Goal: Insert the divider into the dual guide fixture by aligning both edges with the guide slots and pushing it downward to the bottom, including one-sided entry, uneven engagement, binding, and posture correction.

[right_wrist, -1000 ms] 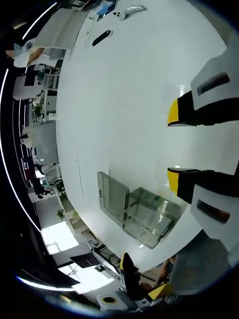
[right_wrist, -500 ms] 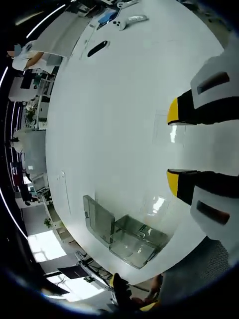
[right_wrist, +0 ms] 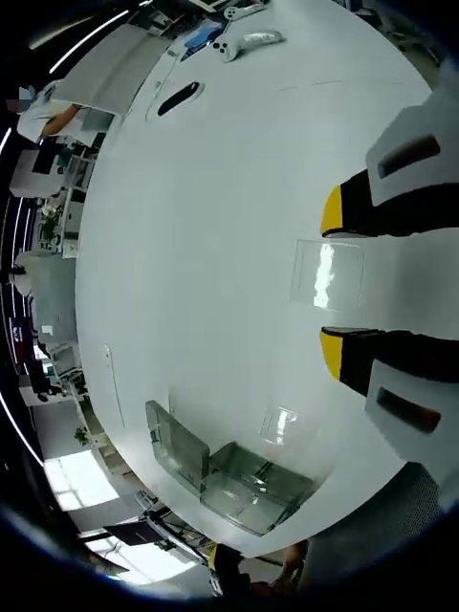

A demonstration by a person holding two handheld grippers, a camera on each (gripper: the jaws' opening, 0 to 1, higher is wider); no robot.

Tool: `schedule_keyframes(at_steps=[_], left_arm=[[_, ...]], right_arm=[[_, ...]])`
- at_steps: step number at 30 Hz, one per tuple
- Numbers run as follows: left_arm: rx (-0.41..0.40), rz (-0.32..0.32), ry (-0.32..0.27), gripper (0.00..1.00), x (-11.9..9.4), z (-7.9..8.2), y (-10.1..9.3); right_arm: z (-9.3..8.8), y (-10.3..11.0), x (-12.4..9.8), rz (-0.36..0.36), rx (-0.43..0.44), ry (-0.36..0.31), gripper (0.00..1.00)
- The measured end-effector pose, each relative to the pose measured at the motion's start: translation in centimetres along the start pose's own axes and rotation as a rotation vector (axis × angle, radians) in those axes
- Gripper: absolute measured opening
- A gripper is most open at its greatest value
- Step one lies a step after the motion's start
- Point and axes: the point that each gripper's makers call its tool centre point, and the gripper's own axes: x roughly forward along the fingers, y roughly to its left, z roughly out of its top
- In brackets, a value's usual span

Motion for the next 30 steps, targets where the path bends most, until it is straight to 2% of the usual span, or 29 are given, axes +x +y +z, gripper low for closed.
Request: schedule_keyframes(at_steps=[9,15,19,23,30], left_arm=[[-0.002,0.007,0.019,0.79,0.4,-0.3,0.0],[0.009,-0.001,0.033,0.79,0.7,-0.4,-0.3],[0.004,0.001,0.033,0.79,0.9,-0.3,-0.2],[0.011,-0.011,0.036,0.79,1.0,-0.2,-0.4],[0.001,-0.025,0.033,0.79,1.2,0.0,-0.3]], right_arm=[[-0.6,-0.5,1.0,-0.008,-0.010,0.028,0.34],[-0.4,-0.7,1.1,-0.012,-0.004,0.015,0.34],[-0.6,-0.4,1.0,-0.011,-0.011,0.027,0.29],[-0.8,0.1,0.6,-0.005,-0.030,0.046,0.29],[-1.0,0.6,0.5,0.000,-0.009,0.051,0.27]])
